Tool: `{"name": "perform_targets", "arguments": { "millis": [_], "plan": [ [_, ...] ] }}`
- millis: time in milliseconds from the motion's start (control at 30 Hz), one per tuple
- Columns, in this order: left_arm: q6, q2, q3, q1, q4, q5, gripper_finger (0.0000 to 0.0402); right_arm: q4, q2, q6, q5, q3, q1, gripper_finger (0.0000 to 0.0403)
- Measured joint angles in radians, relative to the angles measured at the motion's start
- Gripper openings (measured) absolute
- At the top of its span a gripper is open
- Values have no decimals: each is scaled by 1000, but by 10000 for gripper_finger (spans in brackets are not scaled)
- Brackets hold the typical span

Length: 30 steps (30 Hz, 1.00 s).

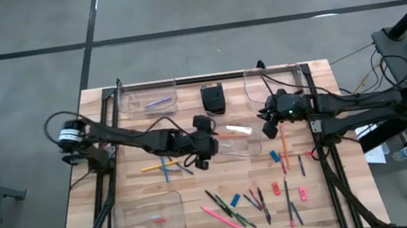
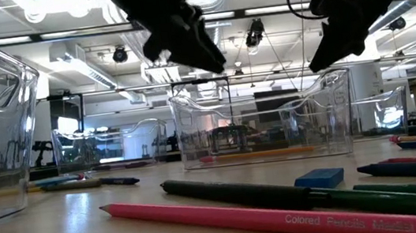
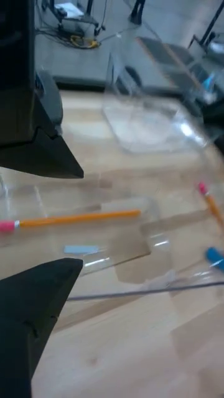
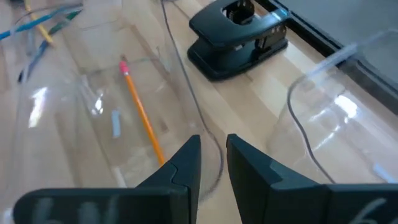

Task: Sort crayons/erasers/pens/pencils in bins
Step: Put the blue crayon into the top right transparent bin

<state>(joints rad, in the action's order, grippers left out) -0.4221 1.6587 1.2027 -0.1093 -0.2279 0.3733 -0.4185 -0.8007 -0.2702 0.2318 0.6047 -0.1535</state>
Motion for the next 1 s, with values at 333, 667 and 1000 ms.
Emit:
{"name": "perform_targets", "arguments": {
  "millis": [333, 667, 1000],
  "plan": [
    [100, -342, -268, 5, 180, 0, 207, -209, 175, -133, 5, 9, 72, 68],
    [472, -613, -460, 5, -40, -87, 207, -146, 171, -121, 122, -8, 169, 68],
    [544, -493, -417, 18, -405, -319, 207, -58, 168, -59, 137, -18, 169, 68]
  ]
}}
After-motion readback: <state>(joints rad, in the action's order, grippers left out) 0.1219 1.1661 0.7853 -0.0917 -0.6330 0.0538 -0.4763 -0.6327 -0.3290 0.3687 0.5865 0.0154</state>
